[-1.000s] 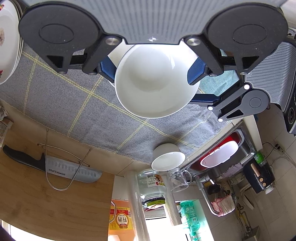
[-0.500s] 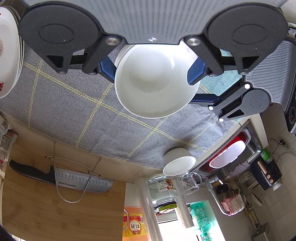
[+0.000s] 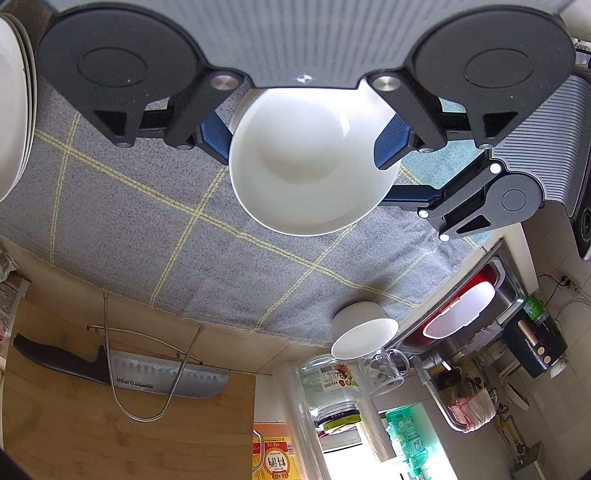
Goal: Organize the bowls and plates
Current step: 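Lower the pink-flower bowl into the white bowl with the right gripper, then open the right gripper and pull it up from the bowls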
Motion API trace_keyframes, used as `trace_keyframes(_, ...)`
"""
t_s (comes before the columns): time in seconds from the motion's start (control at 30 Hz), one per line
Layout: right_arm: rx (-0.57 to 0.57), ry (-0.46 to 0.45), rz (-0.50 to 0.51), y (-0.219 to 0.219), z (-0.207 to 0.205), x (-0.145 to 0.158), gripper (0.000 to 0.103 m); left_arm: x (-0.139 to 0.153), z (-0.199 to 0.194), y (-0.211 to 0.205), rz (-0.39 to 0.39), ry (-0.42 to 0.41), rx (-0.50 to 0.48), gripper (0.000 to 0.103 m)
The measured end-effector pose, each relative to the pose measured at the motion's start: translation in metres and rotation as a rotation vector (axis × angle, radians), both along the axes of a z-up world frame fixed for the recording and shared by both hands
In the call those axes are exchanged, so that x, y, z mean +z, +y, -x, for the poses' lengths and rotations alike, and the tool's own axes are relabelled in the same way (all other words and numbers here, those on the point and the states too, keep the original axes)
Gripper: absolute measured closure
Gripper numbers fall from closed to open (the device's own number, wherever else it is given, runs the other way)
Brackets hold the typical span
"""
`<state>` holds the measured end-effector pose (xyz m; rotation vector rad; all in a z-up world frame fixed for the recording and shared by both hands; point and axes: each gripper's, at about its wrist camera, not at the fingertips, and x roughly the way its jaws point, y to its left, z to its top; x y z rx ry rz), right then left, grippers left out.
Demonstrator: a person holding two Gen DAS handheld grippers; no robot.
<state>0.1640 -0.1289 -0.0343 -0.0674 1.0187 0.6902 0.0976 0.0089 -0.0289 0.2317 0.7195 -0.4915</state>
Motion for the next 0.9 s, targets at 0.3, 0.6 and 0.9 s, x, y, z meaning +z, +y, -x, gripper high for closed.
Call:
trace_keyframes(0.3, -0.006, 0.013, -0.005, -0.0013, -0.0026, -0.0044, 0.017, -0.0027, -0.0008, -0.0001, -0.013, 0.002, -0.01, 0.012)
trace_keyframes(0.6, -0.009, 0.019, -0.009, -0.0009, -0.0046, -0.0057, 0.017, -0.0032, -0.0028, 0.0001, -0.014, 0.005, -0.01, 0.012)
trace_keyframes(0.9, -0.013, 0.029, -0.017, -0.0036, -0.0063, -0.0077, 0.017, -0.0037, -0.0044, 0.0002, -0.018, 0.006, -0.011, 0.011)
